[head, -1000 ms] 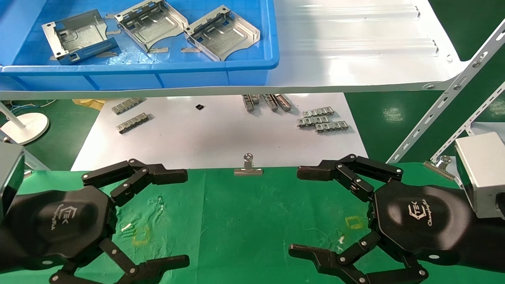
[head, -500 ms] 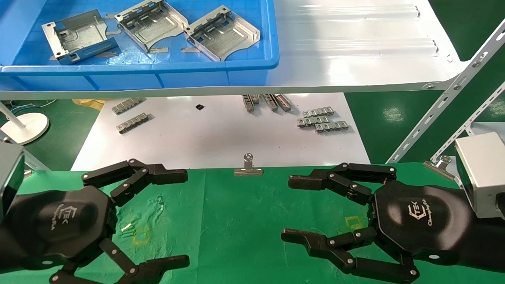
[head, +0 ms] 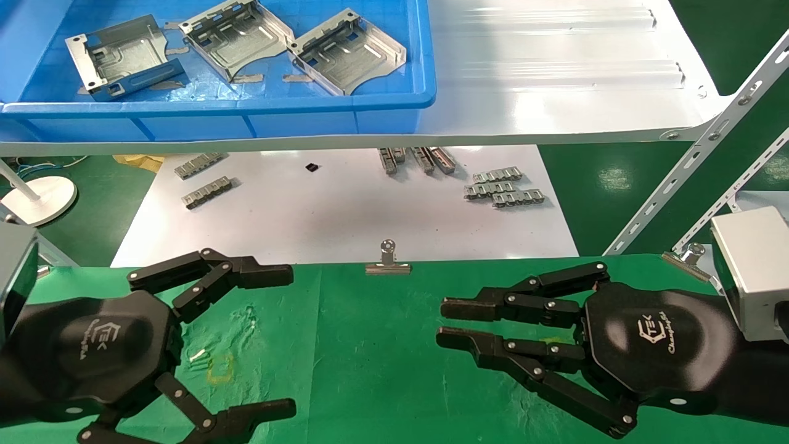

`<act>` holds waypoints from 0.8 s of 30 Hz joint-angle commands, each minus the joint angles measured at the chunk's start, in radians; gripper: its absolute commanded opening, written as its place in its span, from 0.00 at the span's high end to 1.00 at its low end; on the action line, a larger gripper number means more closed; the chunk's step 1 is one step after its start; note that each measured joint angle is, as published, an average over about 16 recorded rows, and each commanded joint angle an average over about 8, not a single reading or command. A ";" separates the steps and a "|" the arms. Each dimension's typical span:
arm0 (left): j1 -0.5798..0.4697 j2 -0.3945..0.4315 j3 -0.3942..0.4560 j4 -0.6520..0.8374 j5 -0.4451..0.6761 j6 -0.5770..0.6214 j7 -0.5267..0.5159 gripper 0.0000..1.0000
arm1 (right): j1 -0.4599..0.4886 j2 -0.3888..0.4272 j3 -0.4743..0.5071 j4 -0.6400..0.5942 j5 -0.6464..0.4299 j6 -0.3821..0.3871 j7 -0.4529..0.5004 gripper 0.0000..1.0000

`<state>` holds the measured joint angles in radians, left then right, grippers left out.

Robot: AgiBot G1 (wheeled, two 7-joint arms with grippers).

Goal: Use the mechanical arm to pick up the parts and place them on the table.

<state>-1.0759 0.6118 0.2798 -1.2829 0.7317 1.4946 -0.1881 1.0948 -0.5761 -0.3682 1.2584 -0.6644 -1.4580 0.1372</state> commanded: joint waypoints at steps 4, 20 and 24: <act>0.000 0.000 0.000 0.000 0.000 0.000 0.000 0.00 | 0.000 0.000 0.000 0.000 0.000 0.000 0.000 1.00; -0.185 0.009 -0.018 0.036 0.090 -0.101 -0.002 0.00 | 0.000 0.000 0.000 0.000 0.000 0.000 0.000 1.00; -0.345 0.060 0.024 0.107 0.222 -0.183 -0.035 0.00 | 0.000 0.000 0.000 0.000 0.000 0.000 0.000 1.00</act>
<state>-1.4308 0.6905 0.3213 -1.1404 0.9737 1.3192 -0.2208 1.0949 -0.5761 -0.3683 1.2582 -0.6644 -1.4581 0.1371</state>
